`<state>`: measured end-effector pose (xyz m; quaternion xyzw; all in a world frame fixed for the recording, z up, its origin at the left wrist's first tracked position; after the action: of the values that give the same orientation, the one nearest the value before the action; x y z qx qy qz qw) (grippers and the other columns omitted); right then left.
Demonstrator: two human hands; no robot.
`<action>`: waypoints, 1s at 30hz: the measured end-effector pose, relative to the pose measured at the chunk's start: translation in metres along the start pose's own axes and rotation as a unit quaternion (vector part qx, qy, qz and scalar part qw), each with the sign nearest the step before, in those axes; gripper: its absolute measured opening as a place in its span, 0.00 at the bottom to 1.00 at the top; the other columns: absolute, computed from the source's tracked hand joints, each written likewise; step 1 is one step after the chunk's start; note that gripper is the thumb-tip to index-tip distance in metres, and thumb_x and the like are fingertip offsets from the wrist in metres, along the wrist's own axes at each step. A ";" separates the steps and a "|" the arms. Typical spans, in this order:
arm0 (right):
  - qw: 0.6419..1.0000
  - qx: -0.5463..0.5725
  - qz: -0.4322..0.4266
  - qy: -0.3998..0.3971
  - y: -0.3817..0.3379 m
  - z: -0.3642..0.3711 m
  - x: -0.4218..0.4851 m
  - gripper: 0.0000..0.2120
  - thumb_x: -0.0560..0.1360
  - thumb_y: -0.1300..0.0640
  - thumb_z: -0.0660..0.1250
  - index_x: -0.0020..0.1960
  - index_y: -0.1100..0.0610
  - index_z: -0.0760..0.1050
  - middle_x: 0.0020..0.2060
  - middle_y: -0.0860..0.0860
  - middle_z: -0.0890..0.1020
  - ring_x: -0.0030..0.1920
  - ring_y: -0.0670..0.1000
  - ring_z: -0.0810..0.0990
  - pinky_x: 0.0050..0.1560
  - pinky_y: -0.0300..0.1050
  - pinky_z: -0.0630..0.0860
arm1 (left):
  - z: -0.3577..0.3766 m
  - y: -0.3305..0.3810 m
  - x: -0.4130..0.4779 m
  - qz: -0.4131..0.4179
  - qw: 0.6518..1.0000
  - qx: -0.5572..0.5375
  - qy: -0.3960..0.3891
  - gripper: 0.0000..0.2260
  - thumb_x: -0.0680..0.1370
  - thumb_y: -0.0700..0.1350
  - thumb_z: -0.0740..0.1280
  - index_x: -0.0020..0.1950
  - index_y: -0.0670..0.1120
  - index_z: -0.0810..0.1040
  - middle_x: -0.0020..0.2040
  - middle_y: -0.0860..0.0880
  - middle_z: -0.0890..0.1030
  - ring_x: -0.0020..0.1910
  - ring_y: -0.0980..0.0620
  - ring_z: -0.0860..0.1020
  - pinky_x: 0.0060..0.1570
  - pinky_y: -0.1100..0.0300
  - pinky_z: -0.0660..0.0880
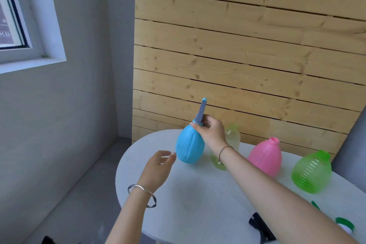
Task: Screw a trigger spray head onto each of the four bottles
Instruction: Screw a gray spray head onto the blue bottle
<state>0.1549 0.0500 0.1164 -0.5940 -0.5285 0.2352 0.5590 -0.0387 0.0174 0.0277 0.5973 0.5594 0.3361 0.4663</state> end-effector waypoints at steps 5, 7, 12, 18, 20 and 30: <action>1.000 -0.022 0.005 -0.018 0.014 0.011 0.002 0.07 0.70 0.59 0.73 0.46 0.53 0.78 0.42 0.47 0.82 0.46 0.48 0.80 0.51 0.40 0.76 | 0.000 -0.005 0.002 -0.011 1.000 0.011 -0.004 0.19 0.79 0.55 0.60 0.66 0.48 0.71 0.63 0.46 0.77 0.50 0.52 0.74 0.42 0.64 0.70; 1.000 -0.023 0.007 -0.016 0.017 0.011 0.004 0.07 0.70 0.59 0.73 0.46 0.52 0.78 0.43 0.47 0.83 0.47 0.48 0.81 0.53 0.42 0.76 | 0.001 -0.004 0.002 -0.009 1.000 0.018 -0.005 0.19 0.79 0.55 0.60 0.66 0.48 0.71 0.63 0.46 0.78 0.51 0.52 0.74 0.46 0.62 0.69; 0.999 -0.039 0.003 -0.022 0.017 0.015 0.007 0.08 0.70 0.58 0.73 0.48 0.53 0.78 0.44 0.47 0.82 0.47 0.47 0.80 0.52 0.40 0.76 | 0.004 -0.001 0.003 -0.005 1.000 0.026 -0.009 0.19 0.79 0.55 0.59 0.66 0.48 0.71 0.63 0.47 0.77 0.51 0.53 0.73 0.47 0.62 0.69; 0.998 -0.050 0.004 -0.025 0.017 0.019 0.010 0.08 0.70 0.57 0.73 0.48 0.52 0.78 0.43 0.46 0.81 0.46 0.47 0.79 0.49 0.38 0.75 | 0.009 0.000 0.003 0.004 0.999 0.031 -0.012 0.19 0.79 0.55 0.59 0.67 0.48 0.70 0.64 0.47 0.77 0.51 0.54 0.73 0.41 0.66 0.70; 0.998 -0.055 0.003 -0.026 0.018 0.020 0.010 0.07 0.70 0.57 0.73 0.47 0.52 0.78 0.43 0.46 0.82 0.46 0.47 0.79 0.50 0.41 0.76 | 0.010 0.001 0.004 0.007 0.999 0.032 -0.015 0.19 0.79 0.55 0.59 0.67 0.48 0.70 0.64 0.48 0.76 0.51 0.54 0.73 0.43 0.65 0.70; 0.997 -0.057 0.022 -0.045 0.018 0.019 0.006 0.08 0.71 0.56 0.73 0.49 0.53 0.77 0.47 0.49 0.82 0.53 0.52 0.80 0.57 0.48 0.77 | 0.010 0.002 0.005 0.015 0.999 0.032 -0.012 0.19 0.79 0.55 0.59 0.67 0.48 0.70 0.65 0.47 0.76 0.52 0.54 0.73 0.47 0.63 0.71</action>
<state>0.1470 0.0670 0.0967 -0.6251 -0.5527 0.2434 0.4945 -0.0277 0.0202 0.0257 0.6238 0.5554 0.3179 0.4487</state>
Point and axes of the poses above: each hand's wrist, its own x-axis towards the middle knuckle, its own z-axis out of the palm, y = z × x, the point moved 10 cm from there along x, towards the middle knuckle
